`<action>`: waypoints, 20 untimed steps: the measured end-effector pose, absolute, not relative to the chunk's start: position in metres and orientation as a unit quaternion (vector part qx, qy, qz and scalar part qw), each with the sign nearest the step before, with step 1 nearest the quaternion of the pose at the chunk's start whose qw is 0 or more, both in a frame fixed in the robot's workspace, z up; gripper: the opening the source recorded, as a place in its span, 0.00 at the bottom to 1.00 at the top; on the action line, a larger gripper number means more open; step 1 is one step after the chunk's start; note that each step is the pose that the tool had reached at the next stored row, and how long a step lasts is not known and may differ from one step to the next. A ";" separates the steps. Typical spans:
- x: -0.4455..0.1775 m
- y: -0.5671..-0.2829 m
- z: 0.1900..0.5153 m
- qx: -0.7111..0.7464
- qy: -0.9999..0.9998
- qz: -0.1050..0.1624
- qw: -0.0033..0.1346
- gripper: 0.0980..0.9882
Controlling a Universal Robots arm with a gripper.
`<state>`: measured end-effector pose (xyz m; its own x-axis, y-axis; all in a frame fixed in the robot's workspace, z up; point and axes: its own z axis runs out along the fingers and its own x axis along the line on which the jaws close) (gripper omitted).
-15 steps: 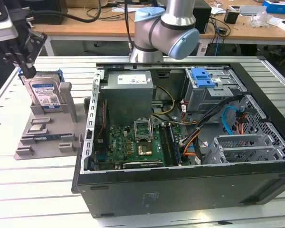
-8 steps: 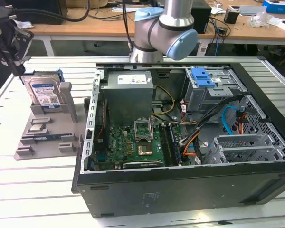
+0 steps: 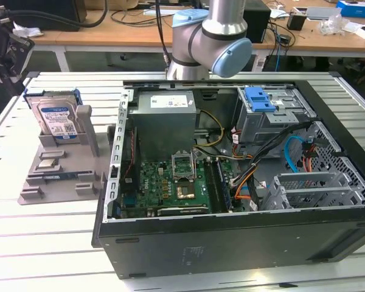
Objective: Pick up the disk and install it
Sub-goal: 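Reach for the disk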
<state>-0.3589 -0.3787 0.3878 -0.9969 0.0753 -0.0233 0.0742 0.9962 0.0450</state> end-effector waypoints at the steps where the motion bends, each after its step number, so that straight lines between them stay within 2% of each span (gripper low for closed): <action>1: -0.360 -0.377 0.388 0.037 0.999 0.022 0.012 0.01; 20: -0.384 -0.358 0.381 0.037 0.999 0.022 0.012 0.01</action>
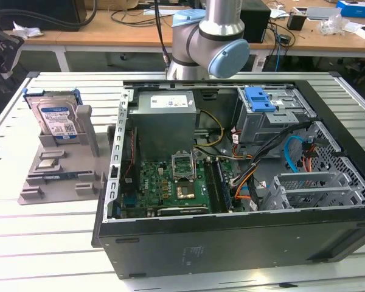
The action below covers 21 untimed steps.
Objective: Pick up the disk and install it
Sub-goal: 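Reach for the disk, then pick up the disk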
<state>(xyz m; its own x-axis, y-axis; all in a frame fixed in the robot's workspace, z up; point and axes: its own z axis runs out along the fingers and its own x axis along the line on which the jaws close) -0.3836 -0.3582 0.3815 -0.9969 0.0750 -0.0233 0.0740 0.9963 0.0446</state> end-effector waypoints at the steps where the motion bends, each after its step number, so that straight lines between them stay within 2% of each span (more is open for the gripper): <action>1: -0.384 -0.358 0.382 0.037 0.999 0.022 0.012 0.01; 14: -0.384 -0.358 0.381 0.037 0.999 0.022 0.012 0.01; 21: -0.384 -0.358 0.381 -0.089 0.996 0.023 0.010 0.01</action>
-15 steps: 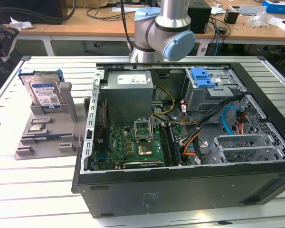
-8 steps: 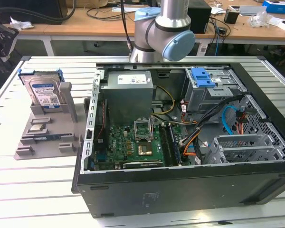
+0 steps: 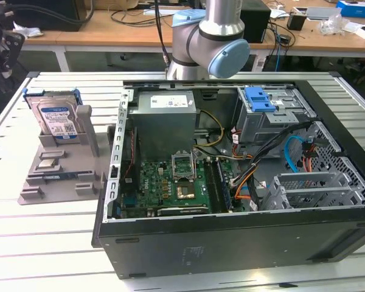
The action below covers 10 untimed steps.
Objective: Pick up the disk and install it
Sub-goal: 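Pick up the disk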
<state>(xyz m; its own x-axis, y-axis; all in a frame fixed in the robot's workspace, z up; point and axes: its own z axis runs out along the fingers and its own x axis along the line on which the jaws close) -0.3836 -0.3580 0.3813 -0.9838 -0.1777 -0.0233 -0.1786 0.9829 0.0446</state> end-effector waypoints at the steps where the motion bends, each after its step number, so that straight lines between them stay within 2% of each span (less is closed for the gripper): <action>1: -0.384 -0.358 0.381 -0.107 0.994 0.023 0.009 0.01; 10: -0.384 -0.358 0.381 -0.259 0.965 0.024 0.005 0.01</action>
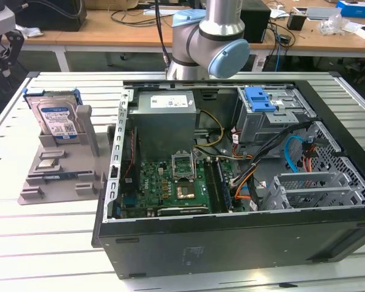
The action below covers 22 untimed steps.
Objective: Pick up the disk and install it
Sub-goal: 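Pick up the disk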
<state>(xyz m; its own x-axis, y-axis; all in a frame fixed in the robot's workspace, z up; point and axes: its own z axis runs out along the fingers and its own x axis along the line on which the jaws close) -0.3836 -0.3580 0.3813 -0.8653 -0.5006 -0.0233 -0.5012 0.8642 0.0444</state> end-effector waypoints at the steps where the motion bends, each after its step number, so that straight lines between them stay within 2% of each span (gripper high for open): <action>1: -0.384 -0.358 0.381 -0.271 0.962 0.025 0.005 0.01; 22: -0.384 -0.358 0.381 -0.445 0.895 0.024 0.000 0.01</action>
